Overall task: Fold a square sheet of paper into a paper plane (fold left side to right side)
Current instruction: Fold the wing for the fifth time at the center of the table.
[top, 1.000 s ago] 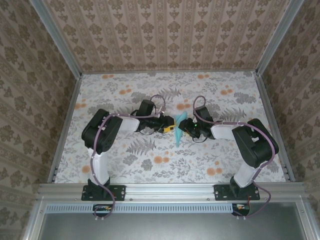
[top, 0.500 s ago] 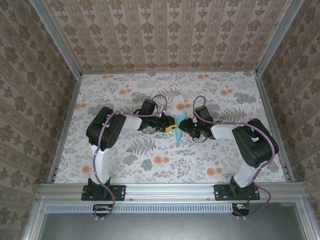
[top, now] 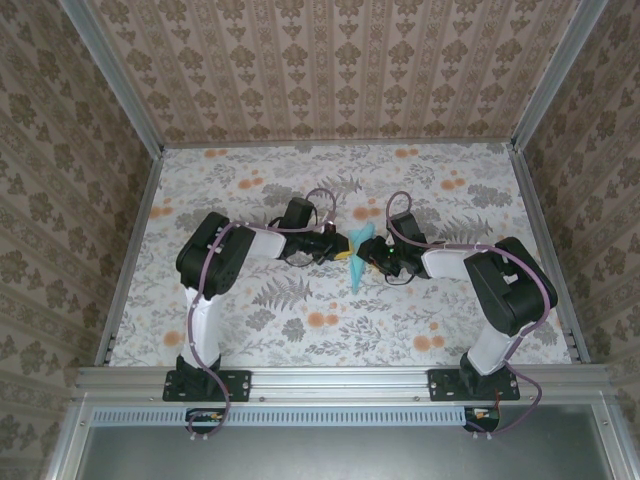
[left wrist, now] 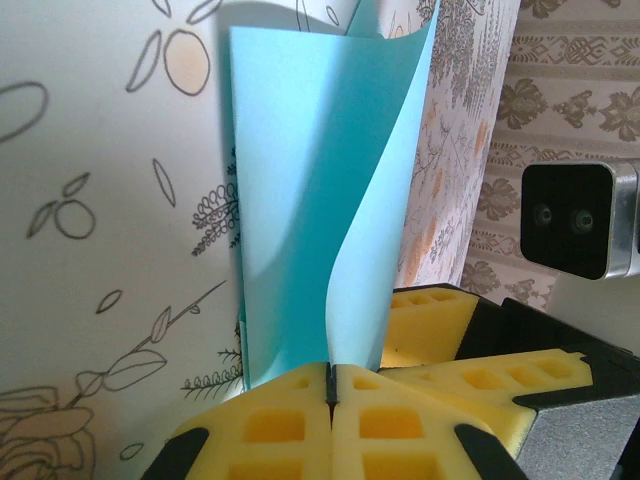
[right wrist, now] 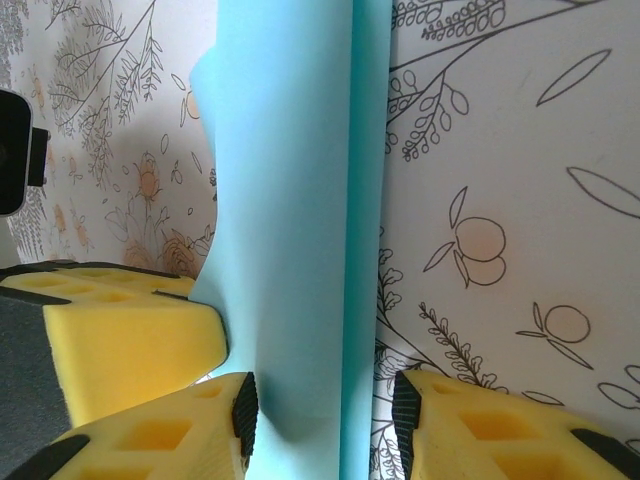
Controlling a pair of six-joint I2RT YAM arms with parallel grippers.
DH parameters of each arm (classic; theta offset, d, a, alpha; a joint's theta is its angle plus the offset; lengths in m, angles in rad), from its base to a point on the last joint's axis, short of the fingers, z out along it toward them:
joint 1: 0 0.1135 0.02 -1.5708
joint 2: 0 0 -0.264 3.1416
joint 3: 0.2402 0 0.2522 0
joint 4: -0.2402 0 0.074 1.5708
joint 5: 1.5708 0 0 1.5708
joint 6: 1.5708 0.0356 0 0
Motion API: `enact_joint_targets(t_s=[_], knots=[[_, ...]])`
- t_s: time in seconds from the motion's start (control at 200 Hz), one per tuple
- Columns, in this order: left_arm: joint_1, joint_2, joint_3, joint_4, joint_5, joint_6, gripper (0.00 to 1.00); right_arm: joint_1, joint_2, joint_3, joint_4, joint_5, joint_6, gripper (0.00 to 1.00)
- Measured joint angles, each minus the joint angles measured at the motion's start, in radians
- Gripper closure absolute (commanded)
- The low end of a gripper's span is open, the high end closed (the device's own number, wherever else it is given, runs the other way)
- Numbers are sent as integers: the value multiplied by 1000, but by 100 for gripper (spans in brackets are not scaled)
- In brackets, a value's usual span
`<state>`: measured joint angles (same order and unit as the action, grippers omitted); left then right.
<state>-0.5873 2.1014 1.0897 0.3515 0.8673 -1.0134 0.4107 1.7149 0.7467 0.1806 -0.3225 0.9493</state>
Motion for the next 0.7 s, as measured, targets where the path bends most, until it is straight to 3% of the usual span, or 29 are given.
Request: enact_joint_targets(t_s=[0.26,0.7], knots=[[0,0,11,-2,-2,27,100,-11,-30,-2,-14,-2,-19,45],[0,8,15,-14,-4,65,100,-28,-19,10,7,-40,-21,46]])
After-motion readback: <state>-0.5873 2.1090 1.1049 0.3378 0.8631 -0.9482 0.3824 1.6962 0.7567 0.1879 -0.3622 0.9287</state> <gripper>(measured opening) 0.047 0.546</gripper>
